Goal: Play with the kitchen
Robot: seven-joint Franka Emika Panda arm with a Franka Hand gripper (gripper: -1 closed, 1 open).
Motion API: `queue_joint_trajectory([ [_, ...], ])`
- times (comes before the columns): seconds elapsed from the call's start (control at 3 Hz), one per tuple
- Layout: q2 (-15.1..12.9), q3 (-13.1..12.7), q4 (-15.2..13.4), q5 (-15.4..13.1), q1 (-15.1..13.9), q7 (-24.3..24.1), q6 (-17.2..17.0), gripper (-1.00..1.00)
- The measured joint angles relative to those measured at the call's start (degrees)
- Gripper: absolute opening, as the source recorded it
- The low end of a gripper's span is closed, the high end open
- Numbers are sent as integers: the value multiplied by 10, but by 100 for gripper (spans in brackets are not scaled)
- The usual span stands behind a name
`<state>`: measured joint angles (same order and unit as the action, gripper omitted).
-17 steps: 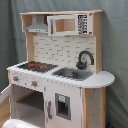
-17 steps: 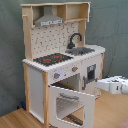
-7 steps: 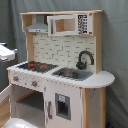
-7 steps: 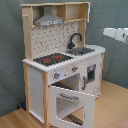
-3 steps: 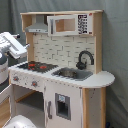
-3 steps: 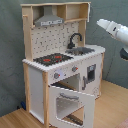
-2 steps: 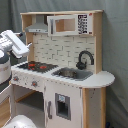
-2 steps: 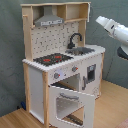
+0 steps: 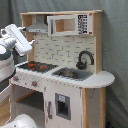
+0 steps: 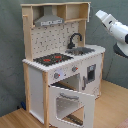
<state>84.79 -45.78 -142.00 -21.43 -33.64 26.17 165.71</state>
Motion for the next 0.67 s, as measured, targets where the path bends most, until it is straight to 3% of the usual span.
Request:
queue_joint_trajectory([
  [0.67,15,26,17,0,-64,-105,-16,100],
])
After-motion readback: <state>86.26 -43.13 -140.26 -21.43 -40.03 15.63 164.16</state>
